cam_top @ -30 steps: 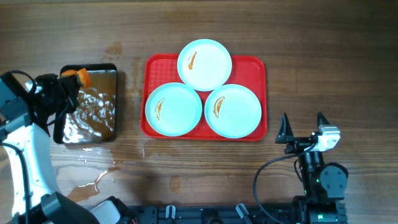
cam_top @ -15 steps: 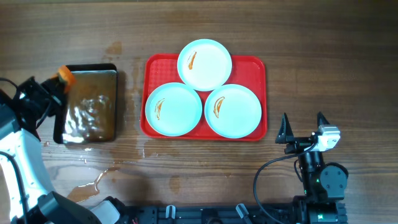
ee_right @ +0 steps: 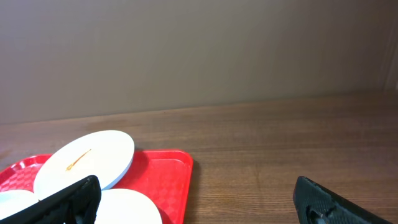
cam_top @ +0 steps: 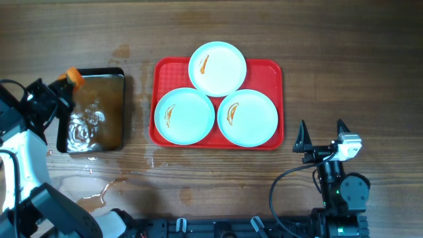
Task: Clean dirty plates on tray and stack at the side
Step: 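Lift the sponge and shake off water over the tray with left gripper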
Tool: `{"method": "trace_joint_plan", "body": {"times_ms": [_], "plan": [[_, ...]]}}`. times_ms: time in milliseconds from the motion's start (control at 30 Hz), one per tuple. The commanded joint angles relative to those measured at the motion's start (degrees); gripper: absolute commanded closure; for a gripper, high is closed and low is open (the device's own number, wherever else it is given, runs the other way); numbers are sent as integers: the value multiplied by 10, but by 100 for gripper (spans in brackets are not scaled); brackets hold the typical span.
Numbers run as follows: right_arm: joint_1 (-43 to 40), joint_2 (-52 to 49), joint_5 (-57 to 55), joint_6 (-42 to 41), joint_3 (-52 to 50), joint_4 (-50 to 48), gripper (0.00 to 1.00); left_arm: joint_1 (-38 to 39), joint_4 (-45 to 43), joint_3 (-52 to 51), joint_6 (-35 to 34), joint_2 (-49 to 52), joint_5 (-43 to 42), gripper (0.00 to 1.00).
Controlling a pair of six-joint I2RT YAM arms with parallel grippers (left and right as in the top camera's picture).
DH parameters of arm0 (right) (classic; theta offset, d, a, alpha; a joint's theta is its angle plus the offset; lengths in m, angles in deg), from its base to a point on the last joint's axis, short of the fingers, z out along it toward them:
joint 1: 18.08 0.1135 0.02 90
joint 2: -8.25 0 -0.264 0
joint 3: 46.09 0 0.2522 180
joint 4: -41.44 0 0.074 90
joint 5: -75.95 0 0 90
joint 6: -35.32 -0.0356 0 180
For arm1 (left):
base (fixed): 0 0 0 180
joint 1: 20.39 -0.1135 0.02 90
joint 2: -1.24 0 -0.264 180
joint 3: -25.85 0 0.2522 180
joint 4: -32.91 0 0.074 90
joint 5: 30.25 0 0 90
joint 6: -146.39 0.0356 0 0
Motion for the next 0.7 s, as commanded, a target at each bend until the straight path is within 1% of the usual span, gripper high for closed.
{"method": "trace_joint_plan", "body": {"times_ms": [0, 67, 100, 133, 167, 200, 233, 300, 367, 433, 467, 500, 533, 567, 633, 667], "plan": [[-3, 4, 5, 7, -1, -1, 0, -7, -9, 4, -72, -14, -118, 96], [-3, 4, 5, 7, -1, -1, 0, -6, 11, 4, 3, -14, -52, 96], [-3, 4, 5, 7, -1, -1, 0, -3, 41, 4, 46, -13, 2, 96], [-3, 4, 5, 7, -1, -1, 0, 2, 90, 4, 76, -13, 79, 96], [-3, 4, 5, 7, -1, -1, 0, 10, 162, 4, 86, -8, 201, 96], [-3, 4, 5, 7, -1, -1, 0, 17, 199, 4, 86, -1, 273, 96], [-3, 4, 5, 7, -1, -1, 0, 20, 211, 4, 86, 5, 290, 96], [-3, 4, 5, 7, -1, -1, 0, 18, 204, 4, 83, 12, 219, 96], [-3, 4, 5, 7, -1, -1, 0, 16, 150, 4, 54, 12, 72, 96], [-3, 4, 5, 7, -1, -1, 0, 16, 95, 4, -6, 12, -52, 96], [-3, 4, 5, 7, -1, -1, 0, 16, 73, 4, -52, 12, -102, 96], [-3, 4, 5, 7, -1, -1, 0, 16, 64, 4, -85, 12, -131, 96], [-3, 4, 5, 7, -1, -1, 0, 16, 63, 4, -111, 12, -147, 96], [-3, 4, 5, 7, -1, -1, 0, 16, 66, 4, -97, 12, -112, 96], [-3, 4, 5, 7, -1, -1, 0, 16, 85, 4, -33, 13, -6, 96], [-3, 4, 5, 7, -1, -1, 0, 18, 112, 4, -13, 14, 58, 96]]}}
